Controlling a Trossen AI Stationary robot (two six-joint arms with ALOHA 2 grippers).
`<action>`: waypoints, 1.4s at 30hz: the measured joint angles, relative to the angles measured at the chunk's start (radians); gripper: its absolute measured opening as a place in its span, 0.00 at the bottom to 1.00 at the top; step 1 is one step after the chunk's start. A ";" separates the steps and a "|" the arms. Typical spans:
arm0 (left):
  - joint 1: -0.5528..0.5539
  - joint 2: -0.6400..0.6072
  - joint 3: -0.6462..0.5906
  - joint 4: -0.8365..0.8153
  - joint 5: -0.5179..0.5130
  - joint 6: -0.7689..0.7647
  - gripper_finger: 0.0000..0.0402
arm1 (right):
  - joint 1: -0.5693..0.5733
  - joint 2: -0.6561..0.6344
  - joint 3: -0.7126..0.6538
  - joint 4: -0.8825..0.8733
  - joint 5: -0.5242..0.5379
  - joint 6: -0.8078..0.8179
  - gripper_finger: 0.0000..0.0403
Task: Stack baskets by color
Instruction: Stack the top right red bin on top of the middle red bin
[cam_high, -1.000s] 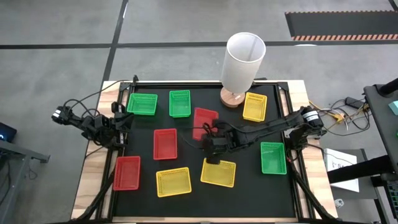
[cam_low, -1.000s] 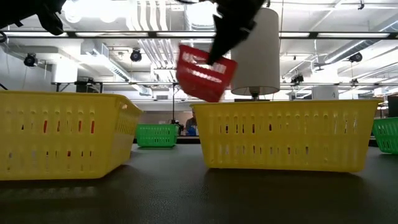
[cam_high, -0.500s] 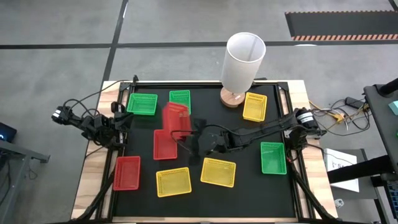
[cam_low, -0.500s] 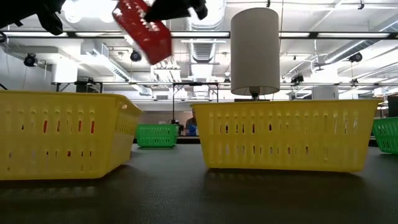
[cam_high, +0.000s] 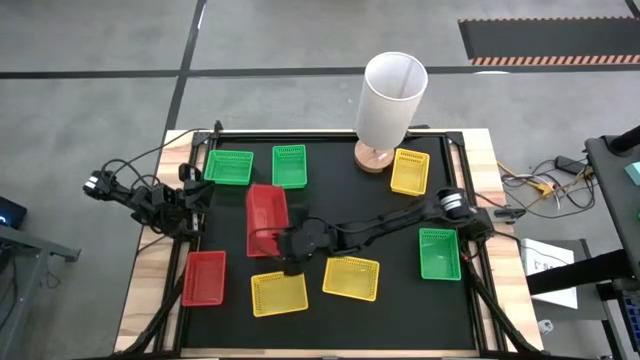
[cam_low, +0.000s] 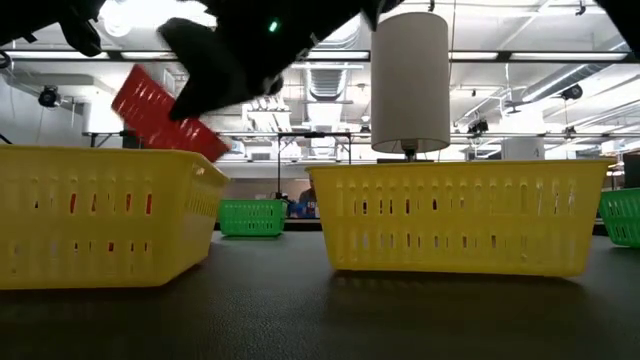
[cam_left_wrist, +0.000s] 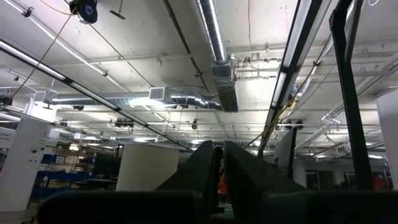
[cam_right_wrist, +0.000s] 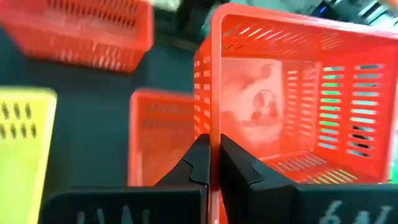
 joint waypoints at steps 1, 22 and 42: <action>0.000 0.000 0.000 0.001 -0.001 0.000 0.06 | 0.000 0.018 0.018 -0.025 -0.001 0.001 0.02; 0.000 0.000 0.000 0.000 -0.002 0.000 0.06 | 0.002 0.148 0.285 -0.325 -0.010 0.031 0.21; 0.000 0.012 0.005 -0.067 -0.055 -0.123 0.06 | 0.016 -0.016 0.287 -0.642 -0.080 0.077 0.34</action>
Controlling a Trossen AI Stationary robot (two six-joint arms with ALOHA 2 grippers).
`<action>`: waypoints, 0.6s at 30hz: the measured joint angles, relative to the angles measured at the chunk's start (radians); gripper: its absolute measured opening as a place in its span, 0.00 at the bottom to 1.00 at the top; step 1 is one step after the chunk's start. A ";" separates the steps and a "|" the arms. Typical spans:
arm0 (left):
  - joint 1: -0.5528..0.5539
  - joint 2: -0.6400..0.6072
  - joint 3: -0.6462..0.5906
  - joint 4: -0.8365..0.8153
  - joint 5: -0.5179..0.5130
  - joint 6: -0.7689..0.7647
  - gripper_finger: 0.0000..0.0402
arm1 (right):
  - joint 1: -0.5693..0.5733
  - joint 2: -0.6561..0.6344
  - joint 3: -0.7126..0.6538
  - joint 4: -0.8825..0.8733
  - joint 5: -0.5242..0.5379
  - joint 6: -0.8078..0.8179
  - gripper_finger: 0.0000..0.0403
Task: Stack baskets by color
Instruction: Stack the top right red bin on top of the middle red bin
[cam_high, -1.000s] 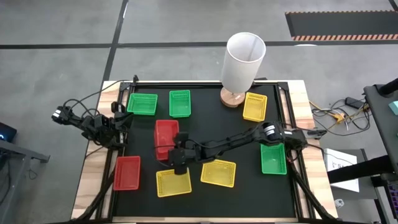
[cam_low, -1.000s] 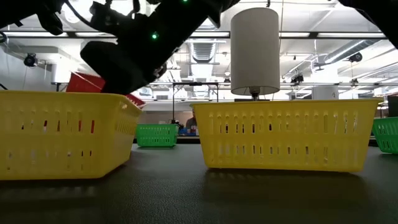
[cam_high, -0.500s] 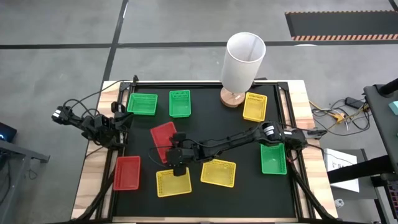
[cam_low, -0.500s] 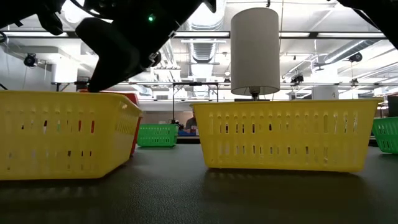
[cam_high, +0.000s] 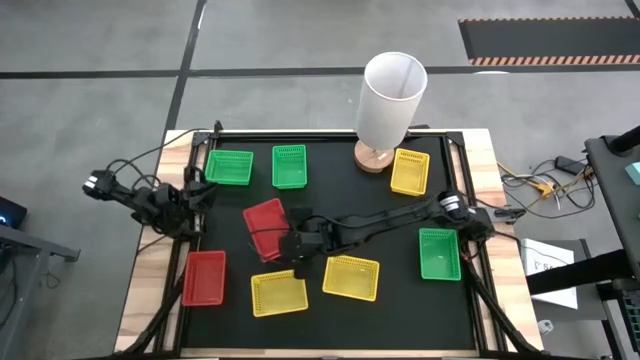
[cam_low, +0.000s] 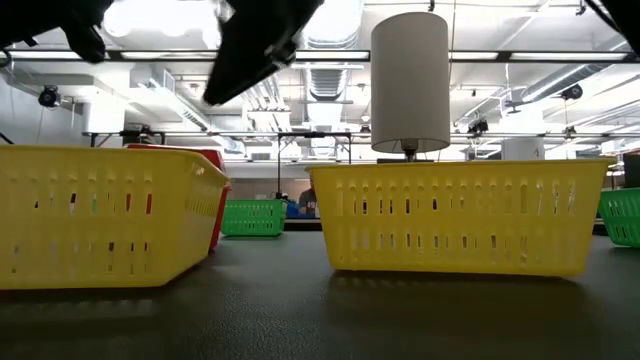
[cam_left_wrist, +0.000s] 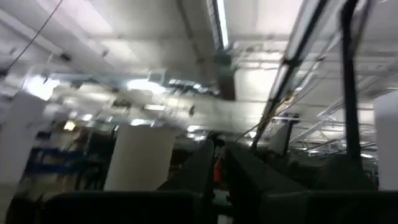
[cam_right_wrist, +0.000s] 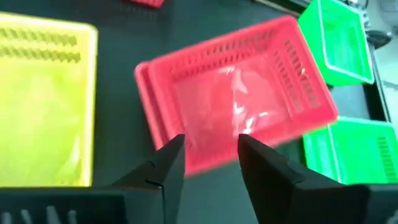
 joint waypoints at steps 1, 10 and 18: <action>0.000 0.003 0.011 -0.035 -0.048 -0.021 0.05 | 0.005 -0.019 -0.009 -0.025 -0.001 0.004 0.32; 0.001 0.157 0.211 -0.528 -0.308 -0.220 0.00 | 0.074 -0.233 -0.280 -0.010 -0.006 0.076 0.07; 0.004 0.371 0.435 -0.980 -0.330 -0.551 0.00 | 0.139 -0.468 -0.616 0.169 0.007 0.233 0.02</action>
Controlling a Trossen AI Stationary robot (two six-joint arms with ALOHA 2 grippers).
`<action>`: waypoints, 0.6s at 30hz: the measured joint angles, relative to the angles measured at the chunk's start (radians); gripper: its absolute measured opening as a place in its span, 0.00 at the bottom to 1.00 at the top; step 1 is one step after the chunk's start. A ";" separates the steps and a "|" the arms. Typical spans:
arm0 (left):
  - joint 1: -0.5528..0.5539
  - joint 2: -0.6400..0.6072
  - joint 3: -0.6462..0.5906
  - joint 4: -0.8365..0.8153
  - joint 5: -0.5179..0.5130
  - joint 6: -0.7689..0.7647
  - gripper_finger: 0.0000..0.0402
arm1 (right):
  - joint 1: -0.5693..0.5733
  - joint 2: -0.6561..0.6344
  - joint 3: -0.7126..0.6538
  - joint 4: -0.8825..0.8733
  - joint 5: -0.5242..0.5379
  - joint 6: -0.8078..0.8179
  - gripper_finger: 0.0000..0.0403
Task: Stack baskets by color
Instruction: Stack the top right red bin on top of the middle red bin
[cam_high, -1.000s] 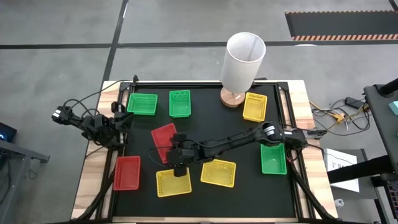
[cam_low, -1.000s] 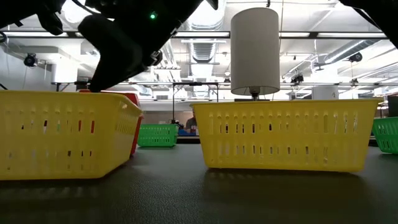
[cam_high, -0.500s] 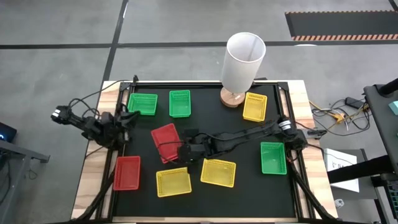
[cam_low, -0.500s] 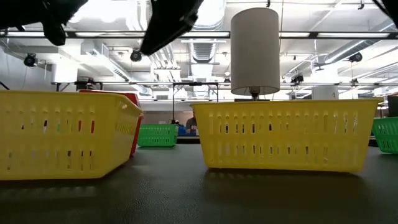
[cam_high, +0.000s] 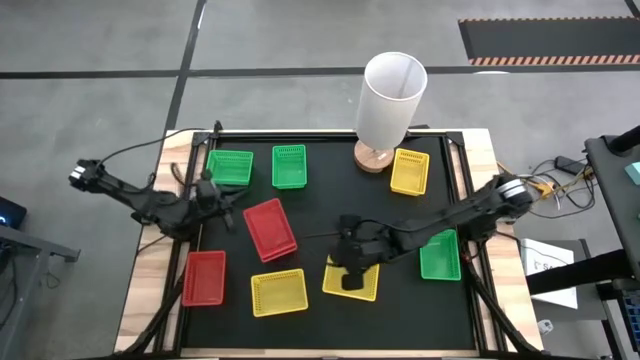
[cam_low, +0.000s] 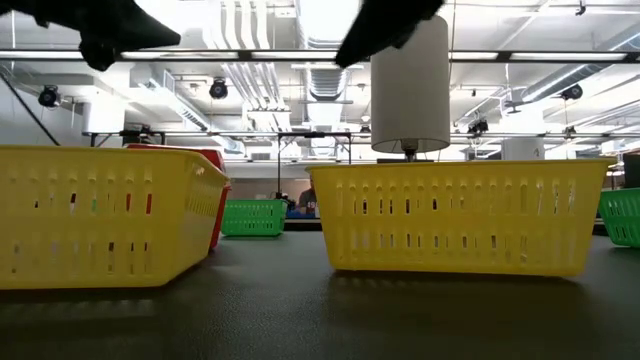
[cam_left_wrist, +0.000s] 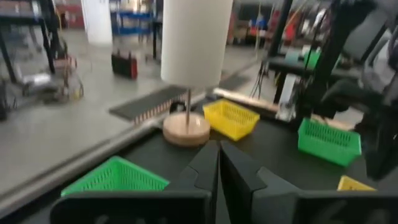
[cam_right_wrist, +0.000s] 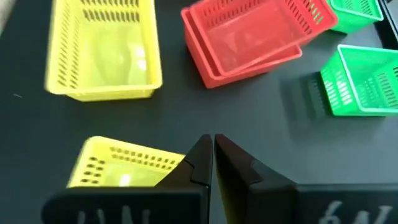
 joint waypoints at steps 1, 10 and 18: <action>0.003 0.038 0.021 -0.037 0.005 -0.045 0.00 | 0.008 -0.029 -0.039 0.035 0.006 0.002 0.02; 0.161 0.323 0.189 -0.346 0.333 -0.268 0.00 | 0.042 -0.222 -0.334 0.362 0.021 -0.020 0.02; 0.289 0.531 0.378 -0.681 0.484 -0.283 0.00 | 0.042 -0.278 -0.462 0.473 0.021 0.006 0.02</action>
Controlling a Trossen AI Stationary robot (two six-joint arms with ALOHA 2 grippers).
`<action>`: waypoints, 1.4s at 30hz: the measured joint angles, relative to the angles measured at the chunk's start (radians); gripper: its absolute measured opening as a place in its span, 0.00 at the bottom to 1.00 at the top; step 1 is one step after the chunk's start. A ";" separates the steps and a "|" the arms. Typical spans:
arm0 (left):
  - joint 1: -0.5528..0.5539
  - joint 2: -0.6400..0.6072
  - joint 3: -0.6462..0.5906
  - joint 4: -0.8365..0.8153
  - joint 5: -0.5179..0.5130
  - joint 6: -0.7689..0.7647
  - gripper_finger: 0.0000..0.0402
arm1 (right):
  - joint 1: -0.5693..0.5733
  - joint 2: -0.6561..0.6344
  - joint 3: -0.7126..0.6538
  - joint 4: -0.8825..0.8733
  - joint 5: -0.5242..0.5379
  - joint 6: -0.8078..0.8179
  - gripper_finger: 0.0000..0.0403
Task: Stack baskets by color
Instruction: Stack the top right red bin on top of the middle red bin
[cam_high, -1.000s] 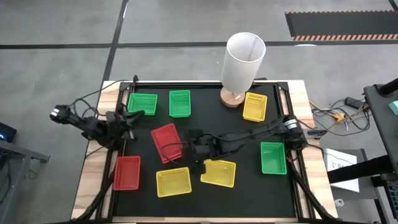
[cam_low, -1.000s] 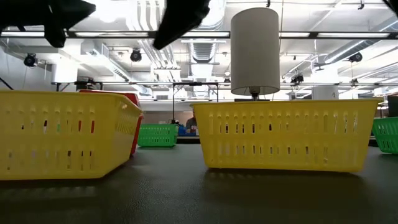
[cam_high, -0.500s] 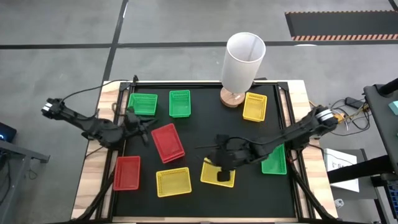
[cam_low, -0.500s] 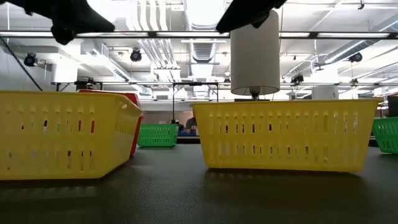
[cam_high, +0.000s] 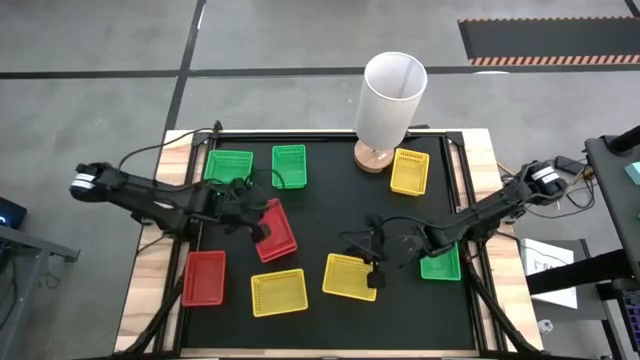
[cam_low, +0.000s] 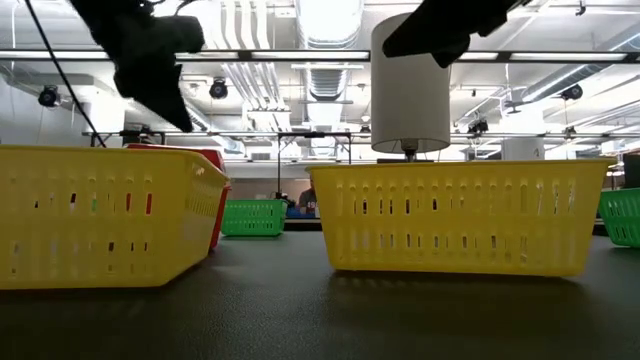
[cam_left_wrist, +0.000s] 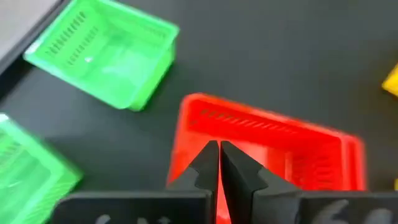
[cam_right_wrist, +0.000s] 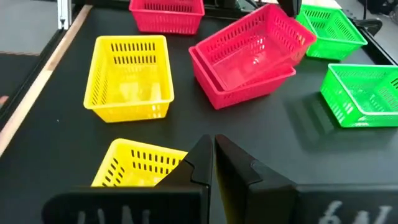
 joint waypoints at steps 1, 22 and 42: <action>0.013 0.023 0.019 -0.049 -0.001 0.014 0.00 | 0.000 -0.001 -0.005 0.003 0.000 0.002 0.02; 0.097 0.152 0.174 -0.252 0.008 0.099 0.00 | 0.000 0.006 -0.048 0.027 0.000 0.022 0.02; 0.095 0.168 0.140 -0.208 0.126 0.093 0.00 | 0.000 0.007 -0.048 0.027 0.000 0.017 0.02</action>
